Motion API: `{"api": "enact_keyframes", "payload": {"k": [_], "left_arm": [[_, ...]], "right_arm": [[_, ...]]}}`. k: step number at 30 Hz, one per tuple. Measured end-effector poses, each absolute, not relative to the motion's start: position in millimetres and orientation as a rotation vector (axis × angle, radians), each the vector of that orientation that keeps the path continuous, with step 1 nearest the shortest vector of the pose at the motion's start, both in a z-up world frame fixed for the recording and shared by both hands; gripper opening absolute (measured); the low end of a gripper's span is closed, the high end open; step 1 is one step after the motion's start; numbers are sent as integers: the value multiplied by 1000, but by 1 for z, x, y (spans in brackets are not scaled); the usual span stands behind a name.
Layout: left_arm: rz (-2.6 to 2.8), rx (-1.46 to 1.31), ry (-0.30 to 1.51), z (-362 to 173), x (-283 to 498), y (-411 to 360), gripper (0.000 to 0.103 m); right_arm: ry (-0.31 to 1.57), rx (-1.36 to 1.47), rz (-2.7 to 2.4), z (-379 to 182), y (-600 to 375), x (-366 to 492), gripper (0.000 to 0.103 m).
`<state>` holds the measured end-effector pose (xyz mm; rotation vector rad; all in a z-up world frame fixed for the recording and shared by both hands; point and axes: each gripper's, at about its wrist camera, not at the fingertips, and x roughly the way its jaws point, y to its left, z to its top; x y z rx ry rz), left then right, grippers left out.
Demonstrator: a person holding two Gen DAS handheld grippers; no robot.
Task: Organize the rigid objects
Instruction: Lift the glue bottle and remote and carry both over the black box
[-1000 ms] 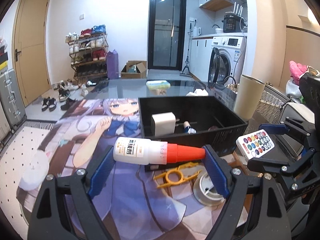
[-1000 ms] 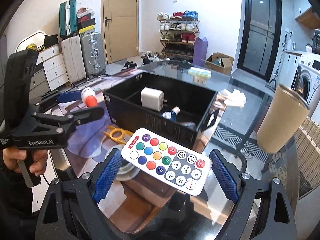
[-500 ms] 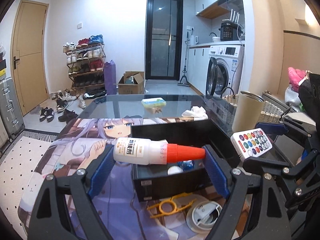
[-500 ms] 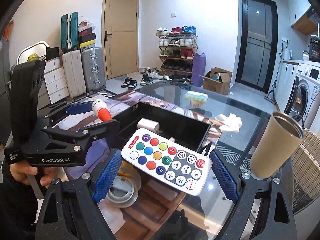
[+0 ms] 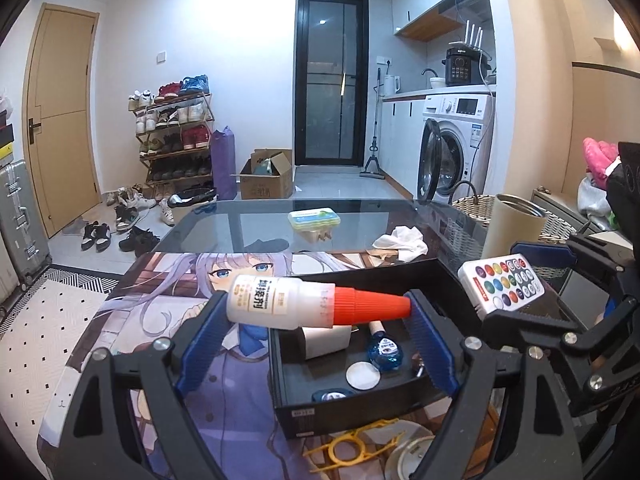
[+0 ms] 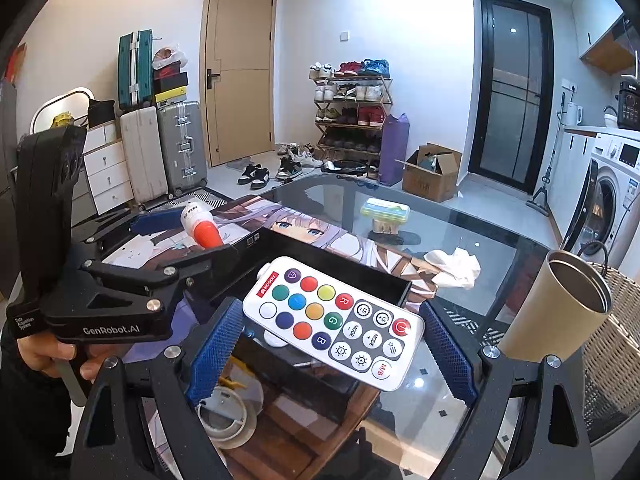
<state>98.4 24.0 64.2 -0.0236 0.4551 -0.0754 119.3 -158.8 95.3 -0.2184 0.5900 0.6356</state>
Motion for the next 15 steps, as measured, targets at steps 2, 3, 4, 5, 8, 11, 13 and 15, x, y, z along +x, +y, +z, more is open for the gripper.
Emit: {"api": "enact_keyframes", "payload": {"k": [2,3,4,5,8,11,13,15], "left_arm": [[-78,-36,450,61,102,26,86],[-76,-37,450,60,104,26,86],[-71,-35,451,59,106,26,86],[-67,-33,451,57,109,26,86],[-61,-31,456,52,115,27,86],[-52,-32,463,47,119,28,86],[-46,-37,465,45,121,29,86],[-49,-40,466,43,125,30,86]], "right_arm": [[591,-215,638,92,-157,123,90],[591,-214,639,91,-156,124,90],[588,-212,640,90,-155,127,90],[588,-214,640,89,-154,129,90],[590,-212,647,84,-151,137,90],[591,-215,655,80,-149,144,90],[591,-217,654,78,-147,149,90],[588,-214,663,77,-145,151,90]]}}
